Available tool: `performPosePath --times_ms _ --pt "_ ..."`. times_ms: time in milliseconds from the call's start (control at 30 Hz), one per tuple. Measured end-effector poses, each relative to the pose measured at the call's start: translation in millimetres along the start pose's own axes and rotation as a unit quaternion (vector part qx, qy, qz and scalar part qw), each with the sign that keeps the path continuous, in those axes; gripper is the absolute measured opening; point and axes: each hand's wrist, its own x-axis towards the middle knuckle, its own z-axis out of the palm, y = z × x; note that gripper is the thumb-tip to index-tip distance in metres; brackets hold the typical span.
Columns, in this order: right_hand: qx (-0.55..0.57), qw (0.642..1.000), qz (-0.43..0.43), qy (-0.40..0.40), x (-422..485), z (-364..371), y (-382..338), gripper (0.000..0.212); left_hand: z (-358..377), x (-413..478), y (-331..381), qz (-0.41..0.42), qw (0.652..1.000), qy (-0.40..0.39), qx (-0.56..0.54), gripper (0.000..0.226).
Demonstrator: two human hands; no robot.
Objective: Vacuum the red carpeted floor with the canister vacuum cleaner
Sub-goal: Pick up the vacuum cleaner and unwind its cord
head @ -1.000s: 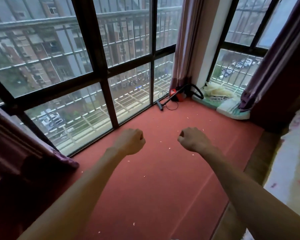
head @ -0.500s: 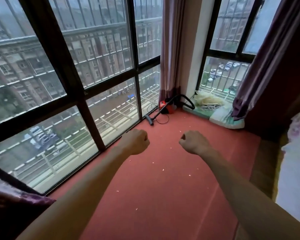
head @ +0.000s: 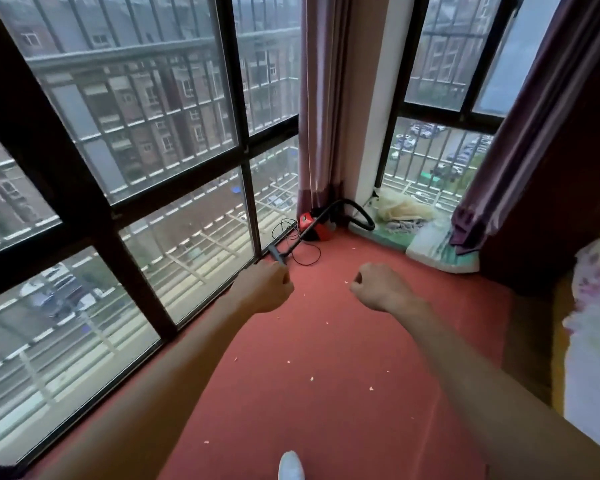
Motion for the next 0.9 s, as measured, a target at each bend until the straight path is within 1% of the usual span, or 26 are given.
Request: performPosePath --times_ms 100,167,233,300,433,567,667,800,900 --pt "-0.010 1.000 0.011 0.007 59 -13 -6 0.018 -7 63 -15 0.013 1.000 0.003 -0.003 0.028" --pt "-0.008 1.000 0.022 0.008 97 -24 -12 0.021 -13 105 -25 0.021 1.000 -0.003 -0.003 0.027" --pt "-0.007 1.000 0.027 0.010 131 -31 -16 0.019 -20 143 -35 0.036 0.999 -0.008 -0.010 0.026" --pt "-0.003 0.999 0.034 0.010 161 -36 -17 0.022 -26 177 -43 0.045 0.999 -0.011 -0.016 0.026" --pt "0.002 0.999 0.047 -0.003 214 -44 -12 0.020 -33 238 -53 0.054 0.998 -0.019 -0.016 0.025" --pt "0.021 0.998 0.058 0.006 270 -59 -3 0.021 -39 302 -51 0.056 0.998 -0.024 -0.015 0.024" --pt "0.019 0.998 0.067 0.009 312 -73 5 0.026 -42 353 -42 0.065 0.998 -0.017 -0.008 0.025" --pt "0.030 0.997 0.069 0.018 379 -81 24 0.024 -40 429 -36 0.085 0.996 -0.011 -0.011 0.024" --pt "0.032 0.997 0.073 0.002 435 -83 44 0.026 -37 485 -35 0.074 0.997 -0.018 -0.004 0.024"
